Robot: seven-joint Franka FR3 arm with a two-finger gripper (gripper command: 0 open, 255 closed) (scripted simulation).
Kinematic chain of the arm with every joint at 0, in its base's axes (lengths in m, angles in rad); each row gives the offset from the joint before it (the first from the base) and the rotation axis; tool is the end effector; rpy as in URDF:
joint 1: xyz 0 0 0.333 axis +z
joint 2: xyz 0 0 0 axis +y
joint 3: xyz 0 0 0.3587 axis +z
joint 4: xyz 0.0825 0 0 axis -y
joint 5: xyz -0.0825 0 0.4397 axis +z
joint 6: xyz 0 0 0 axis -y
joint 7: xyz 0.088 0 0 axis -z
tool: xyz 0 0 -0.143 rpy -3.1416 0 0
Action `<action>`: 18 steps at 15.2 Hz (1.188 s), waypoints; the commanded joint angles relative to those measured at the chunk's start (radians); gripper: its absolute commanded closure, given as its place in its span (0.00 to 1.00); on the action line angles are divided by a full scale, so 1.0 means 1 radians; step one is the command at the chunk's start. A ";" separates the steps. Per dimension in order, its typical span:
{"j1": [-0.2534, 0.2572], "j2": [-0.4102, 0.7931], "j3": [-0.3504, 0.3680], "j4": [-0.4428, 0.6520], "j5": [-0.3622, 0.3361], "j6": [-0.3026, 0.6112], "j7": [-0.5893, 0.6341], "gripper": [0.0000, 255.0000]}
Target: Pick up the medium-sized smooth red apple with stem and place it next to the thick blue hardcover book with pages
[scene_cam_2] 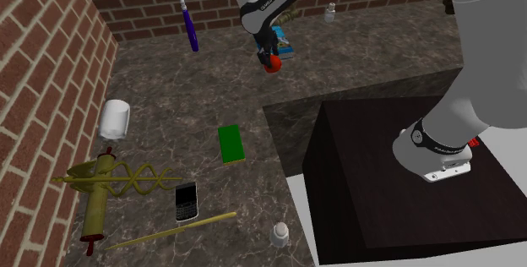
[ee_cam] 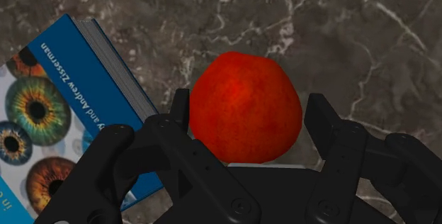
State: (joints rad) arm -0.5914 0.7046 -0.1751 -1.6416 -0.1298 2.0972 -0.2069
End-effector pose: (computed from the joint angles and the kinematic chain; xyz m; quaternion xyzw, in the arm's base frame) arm 0.5174 -0.5000 0.1520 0.9614 -0.2216 -0.1575 0.0413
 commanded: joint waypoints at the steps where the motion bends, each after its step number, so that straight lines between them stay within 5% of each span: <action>1: 0.000 0.001 0.000 -0.001 0.000 0.000 0.000 1.00; 2: 0.000 0.001 0.000 -0.001 0.000 0.000 0.000 0.00; 7: 0.000 0.001 0.000 -0.001 0.000 0.000 0.000 0.00; 11: 0.013 -0.042 0.002 0.063 0.002 -0.108 -0.002 0.00; 18: 0.013 -0.042 0.002 0.063 0.002 -0.108 -0.002 0.00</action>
State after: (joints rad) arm -0.5783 0.6629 -0.1734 -1.5792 -0.1276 1.9898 -0.2089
